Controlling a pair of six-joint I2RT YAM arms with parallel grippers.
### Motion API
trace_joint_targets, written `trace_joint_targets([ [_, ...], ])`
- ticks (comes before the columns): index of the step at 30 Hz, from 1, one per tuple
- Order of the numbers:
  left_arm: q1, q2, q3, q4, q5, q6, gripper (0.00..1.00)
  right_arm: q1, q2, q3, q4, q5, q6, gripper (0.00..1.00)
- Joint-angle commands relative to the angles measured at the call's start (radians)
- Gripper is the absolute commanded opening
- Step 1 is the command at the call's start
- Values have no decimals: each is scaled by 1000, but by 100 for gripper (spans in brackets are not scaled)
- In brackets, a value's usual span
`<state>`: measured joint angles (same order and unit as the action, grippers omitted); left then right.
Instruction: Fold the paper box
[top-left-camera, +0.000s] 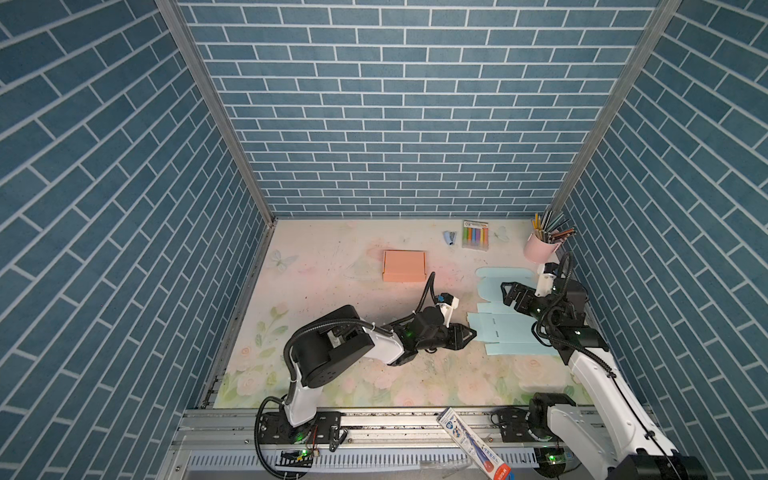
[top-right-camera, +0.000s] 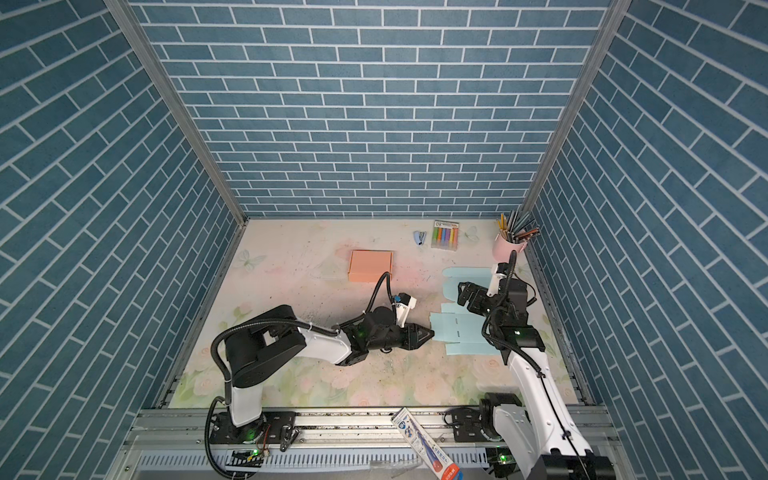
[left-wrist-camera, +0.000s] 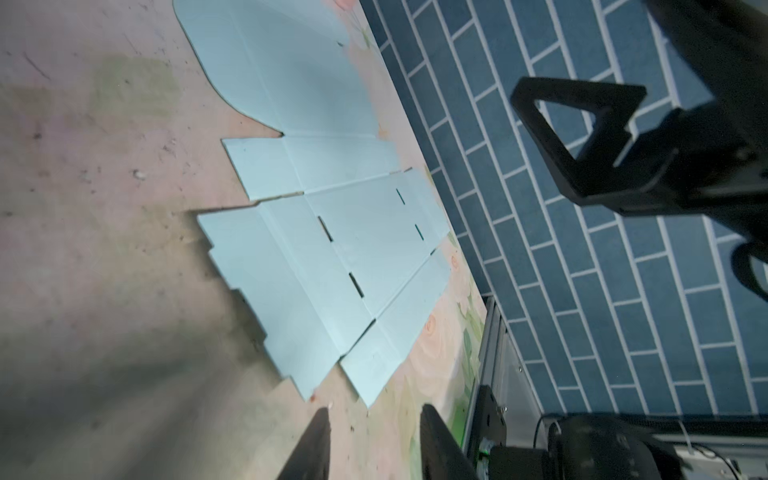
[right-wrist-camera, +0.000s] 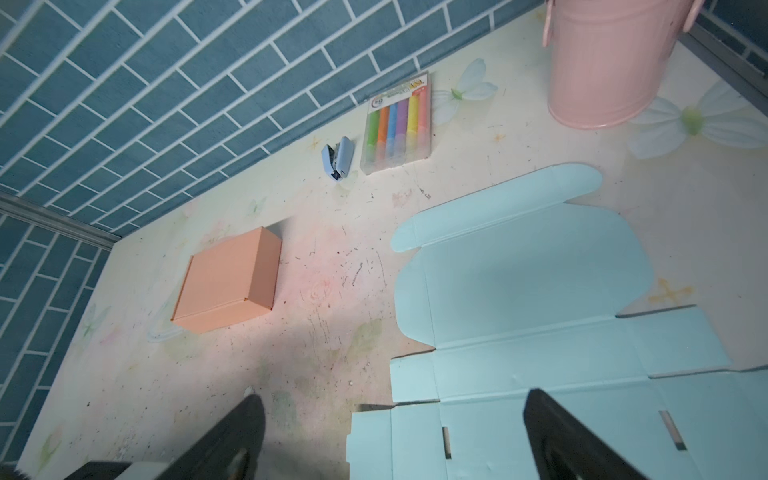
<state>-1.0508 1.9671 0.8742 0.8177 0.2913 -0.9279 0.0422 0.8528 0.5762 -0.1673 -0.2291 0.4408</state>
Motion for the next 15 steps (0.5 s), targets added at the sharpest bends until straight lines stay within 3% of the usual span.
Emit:
trace_joint_targets([
  [1,-3,68,37,64,-63,-115,38,-7,-27,11,24,-46,-8,97],
  [6,-5,109,81,34,-148,-170,39,-8,-58,5,40,-51,-26,98],
  [10,-6,144,131,-6,-168,-198,46,-7,-77,-12,56,-65,-32,97],
  [15,-7,180,183,-57,-202,-239,49,-8,-112,-27,65,-64,-42,97],
])
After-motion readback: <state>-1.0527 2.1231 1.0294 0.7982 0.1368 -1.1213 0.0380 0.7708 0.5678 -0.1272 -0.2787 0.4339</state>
